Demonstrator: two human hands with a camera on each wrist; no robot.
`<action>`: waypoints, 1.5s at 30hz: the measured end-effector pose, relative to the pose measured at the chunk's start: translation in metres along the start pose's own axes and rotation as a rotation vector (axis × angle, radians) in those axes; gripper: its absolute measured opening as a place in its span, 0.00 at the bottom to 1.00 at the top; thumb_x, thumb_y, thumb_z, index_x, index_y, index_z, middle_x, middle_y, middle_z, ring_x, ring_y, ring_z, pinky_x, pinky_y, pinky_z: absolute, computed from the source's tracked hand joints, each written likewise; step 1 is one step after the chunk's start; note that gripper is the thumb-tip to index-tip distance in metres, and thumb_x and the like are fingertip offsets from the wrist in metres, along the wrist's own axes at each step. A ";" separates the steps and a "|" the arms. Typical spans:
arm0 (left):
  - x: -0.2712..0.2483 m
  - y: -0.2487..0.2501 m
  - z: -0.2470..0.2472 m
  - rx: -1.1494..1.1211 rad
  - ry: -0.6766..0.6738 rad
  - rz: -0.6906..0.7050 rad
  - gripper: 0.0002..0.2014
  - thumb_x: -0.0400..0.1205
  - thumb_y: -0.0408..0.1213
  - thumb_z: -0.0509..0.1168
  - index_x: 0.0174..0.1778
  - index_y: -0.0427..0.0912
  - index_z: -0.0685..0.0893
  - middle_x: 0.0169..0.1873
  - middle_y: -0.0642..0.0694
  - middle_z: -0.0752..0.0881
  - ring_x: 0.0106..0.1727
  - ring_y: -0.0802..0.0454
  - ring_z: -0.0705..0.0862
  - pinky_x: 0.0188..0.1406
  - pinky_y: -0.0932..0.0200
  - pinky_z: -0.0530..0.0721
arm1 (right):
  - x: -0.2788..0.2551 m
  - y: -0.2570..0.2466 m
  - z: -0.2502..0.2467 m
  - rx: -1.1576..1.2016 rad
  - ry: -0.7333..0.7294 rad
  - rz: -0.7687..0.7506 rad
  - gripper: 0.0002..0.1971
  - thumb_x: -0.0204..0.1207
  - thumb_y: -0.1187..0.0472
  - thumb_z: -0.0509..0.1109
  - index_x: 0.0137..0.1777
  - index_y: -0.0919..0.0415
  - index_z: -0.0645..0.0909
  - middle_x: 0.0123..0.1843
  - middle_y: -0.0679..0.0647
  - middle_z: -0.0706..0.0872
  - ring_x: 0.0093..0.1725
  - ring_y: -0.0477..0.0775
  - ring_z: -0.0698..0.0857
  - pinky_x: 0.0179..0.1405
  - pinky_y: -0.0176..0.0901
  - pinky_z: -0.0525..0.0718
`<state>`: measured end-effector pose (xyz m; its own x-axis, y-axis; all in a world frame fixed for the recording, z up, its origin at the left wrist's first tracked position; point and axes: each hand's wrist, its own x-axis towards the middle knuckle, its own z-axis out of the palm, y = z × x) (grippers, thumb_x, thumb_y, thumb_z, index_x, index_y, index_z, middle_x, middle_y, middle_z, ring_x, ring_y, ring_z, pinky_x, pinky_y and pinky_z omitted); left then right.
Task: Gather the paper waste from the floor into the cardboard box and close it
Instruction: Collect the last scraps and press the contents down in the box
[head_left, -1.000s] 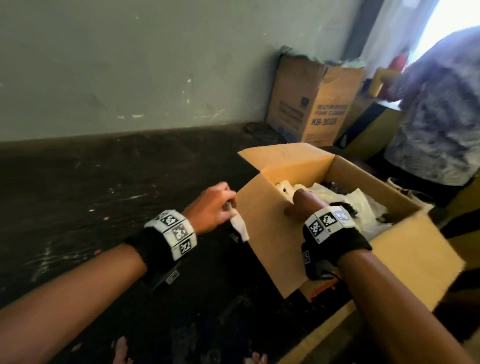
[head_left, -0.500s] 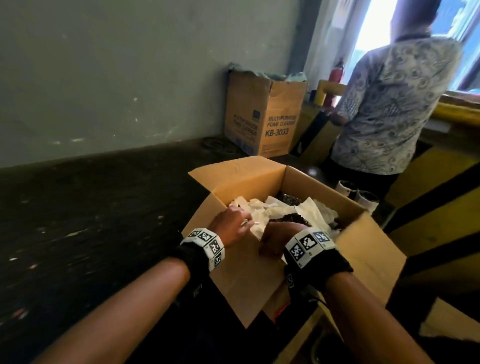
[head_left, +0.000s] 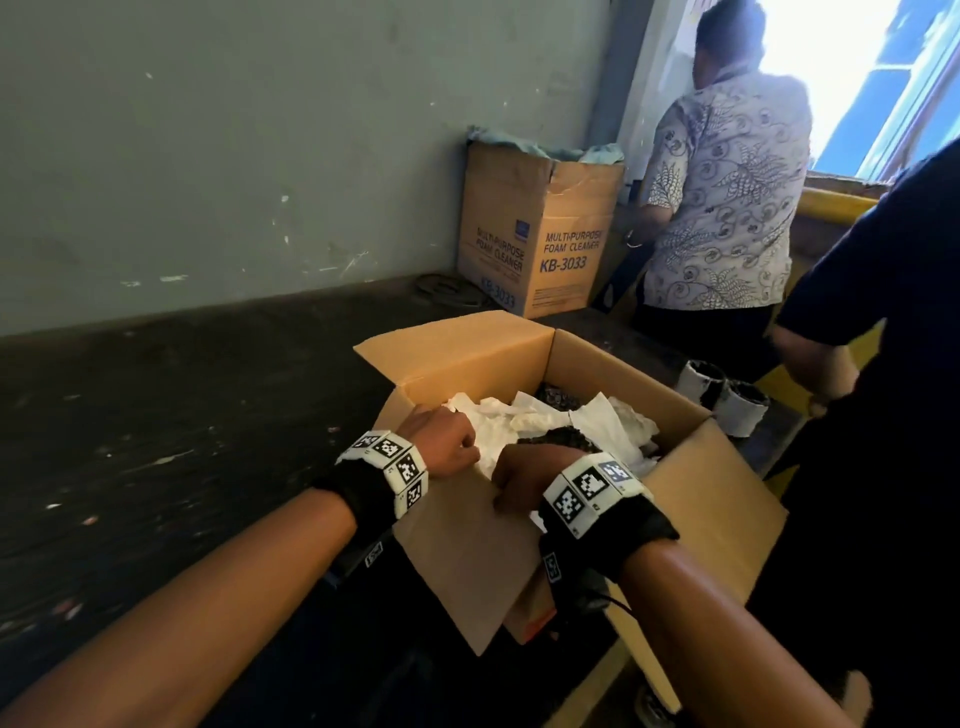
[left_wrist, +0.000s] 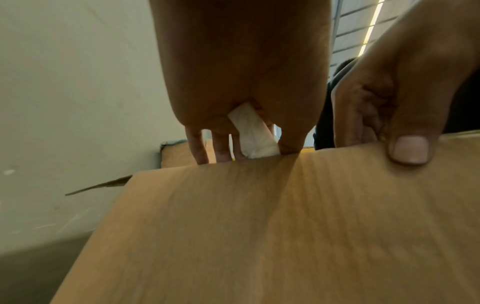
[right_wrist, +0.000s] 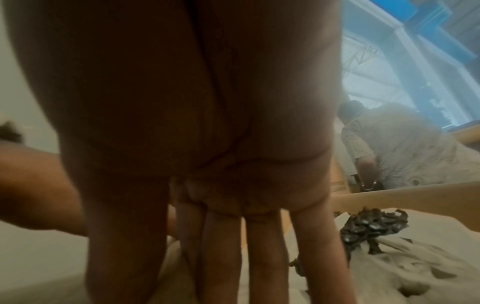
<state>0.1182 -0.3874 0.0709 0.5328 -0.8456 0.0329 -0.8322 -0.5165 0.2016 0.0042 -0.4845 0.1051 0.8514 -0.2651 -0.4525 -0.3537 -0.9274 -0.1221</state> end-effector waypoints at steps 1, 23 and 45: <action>-0.005 -0.005 -0.003 0.014 -0.016 -0.017 0.13 0.76 0.44 0.61 0.36 0.41 0.88 0.37 0.42 0.89 0.44 0.44 0.84 0.47 0.54 0.73 | -0.002 -0.009 0.000 -0.011 -0.002 -0.024 0.20 0.75 0.53 0.71 0.64 0.62 0.81 0.62 0.60 0.85 0.64 0.61 0.82 0.59 0.45 0.78; -0.057 0.003 -0.025 0.019 -0.226 -0.252 0.31 0.79 0.58 0.61 0.76 0.50 0.64 0.73 0.42 0.74 0.71 0.42 0.74 0.67 0.51 0.73 | 0.041 0.028 -0.044 -0.352 -0.051 -0.220 0.35 0.69 0.43 0.75 0.75 0.54 0.72 0.75 0.57 0.76 0.74 0.61 0.74 0.74 0.55 0.72; -0.175 -0.050 -0.057 -0.010 -0.470 -0.584 0.33 0.73 0.47 0.71 0.74 0.52 0.68 0.71 0.46 0.73 0.69 0.48 0.74 0.62 0.58 0.75 | 0.040 -0.110 -0.022 -0.434 0.082 -0.654 0.49 0.60 0.31 0.75 0.79 0.49 0.61 0.76 0.56 0.73 0.74 0.63 0.74 0.73 0.60 0.71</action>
<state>0.0756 -0.2061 0.1107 0.7639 -0.4036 -0.5036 -0.4311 -0.8998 0.0672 0.0853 -0.3986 0.1198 0.8662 0.3667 -0.3394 0.3970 -0.9176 0.0219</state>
